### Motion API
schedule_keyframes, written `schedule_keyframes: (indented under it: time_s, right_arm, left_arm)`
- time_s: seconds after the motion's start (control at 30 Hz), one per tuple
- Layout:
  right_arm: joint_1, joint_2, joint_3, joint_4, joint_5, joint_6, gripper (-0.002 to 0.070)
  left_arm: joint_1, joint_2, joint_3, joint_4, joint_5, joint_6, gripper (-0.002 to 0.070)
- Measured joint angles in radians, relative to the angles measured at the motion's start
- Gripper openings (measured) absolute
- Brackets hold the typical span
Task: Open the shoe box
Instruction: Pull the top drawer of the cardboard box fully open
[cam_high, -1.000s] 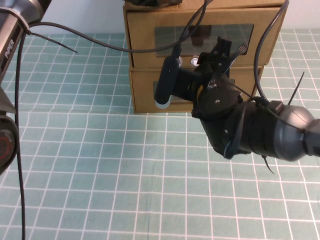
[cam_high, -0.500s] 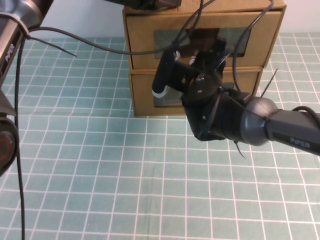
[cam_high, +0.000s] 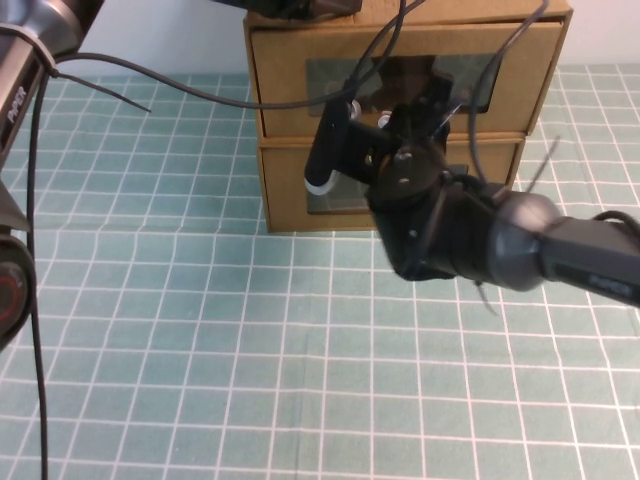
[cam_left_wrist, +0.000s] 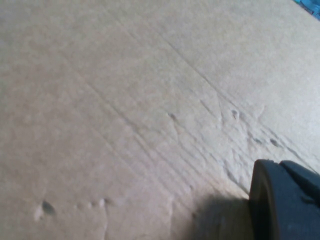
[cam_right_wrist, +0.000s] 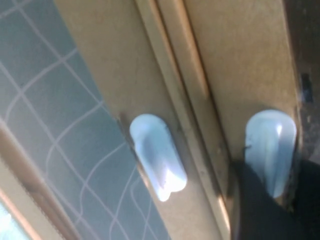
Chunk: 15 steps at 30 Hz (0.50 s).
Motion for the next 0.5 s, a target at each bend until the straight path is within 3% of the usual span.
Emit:
schedule_keyframes:
  time_s: [0.23, 0.5]
  right_arm:
    - [0.015, -0.130, 0.170, -0.030, -0.063, 0.031, 0.0141]
    - [0.128, -0.286, 0.380, -0.001, -0.012, 0.059, 0.0139]
  left_arm:
    - [0.000, 0.000, 0.000, -0.011, 0.011, -0.002, -0.0006]
    - [0.000, 0.000, 0.000, -0.013, 0.019, -0.004, -0.0006]
